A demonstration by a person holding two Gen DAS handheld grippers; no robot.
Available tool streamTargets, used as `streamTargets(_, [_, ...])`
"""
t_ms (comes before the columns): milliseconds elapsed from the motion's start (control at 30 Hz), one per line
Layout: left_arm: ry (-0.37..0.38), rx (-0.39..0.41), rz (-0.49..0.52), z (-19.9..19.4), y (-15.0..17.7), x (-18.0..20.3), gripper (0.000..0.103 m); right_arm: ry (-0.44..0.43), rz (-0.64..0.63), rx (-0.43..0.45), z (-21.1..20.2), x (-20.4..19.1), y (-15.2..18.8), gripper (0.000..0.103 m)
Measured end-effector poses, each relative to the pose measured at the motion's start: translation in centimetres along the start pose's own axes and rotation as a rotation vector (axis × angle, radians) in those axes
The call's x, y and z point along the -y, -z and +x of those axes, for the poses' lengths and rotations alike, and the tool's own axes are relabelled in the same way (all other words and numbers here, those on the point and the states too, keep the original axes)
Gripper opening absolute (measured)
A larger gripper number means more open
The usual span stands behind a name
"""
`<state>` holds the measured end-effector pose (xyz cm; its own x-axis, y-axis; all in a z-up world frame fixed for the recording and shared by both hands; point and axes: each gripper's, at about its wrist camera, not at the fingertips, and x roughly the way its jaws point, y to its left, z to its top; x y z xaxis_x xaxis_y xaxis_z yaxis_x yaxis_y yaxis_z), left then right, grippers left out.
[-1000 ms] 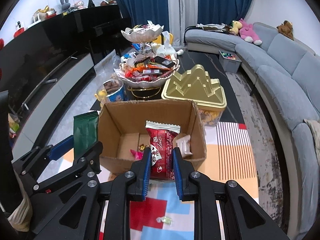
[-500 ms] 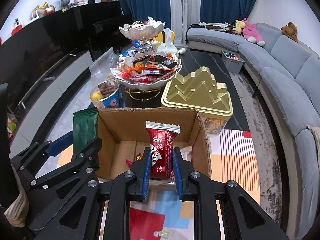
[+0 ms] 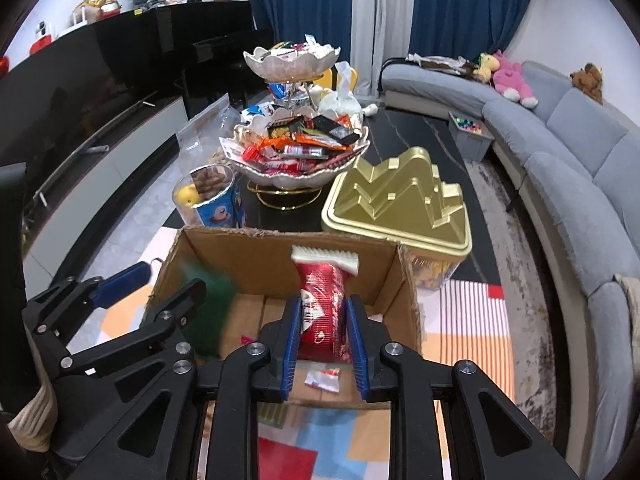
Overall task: Organize snacks
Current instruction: 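Open both tools to drop the green packet and red candy into the box, then move both open tools back toward the remaining snacks on the mat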
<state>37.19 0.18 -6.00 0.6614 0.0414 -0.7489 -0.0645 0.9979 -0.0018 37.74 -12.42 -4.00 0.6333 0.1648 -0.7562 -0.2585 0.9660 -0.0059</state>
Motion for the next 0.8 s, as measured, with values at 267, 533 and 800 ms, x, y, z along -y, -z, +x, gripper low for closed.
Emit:
streamTargets(267, [-0.031,0.016,-0.012,-0.9,-0.2,-1.1,0.081,0.036,0.018,0.026,-1.2,0.8,-0.2,0.058])
streamTargets(533, [-0.050,0.036,-0.020,-3.1,0.1,-1.6,0.087,0.044,0.027,0.036,-2.8,0.8,0.4,0.058])
streamTargets(800, [-0.061,0.059,-0.020,-5.7,0.8,-1.7,0.087,0.044,0.027,0.058,-4.9,0.6,1.1,0.060])
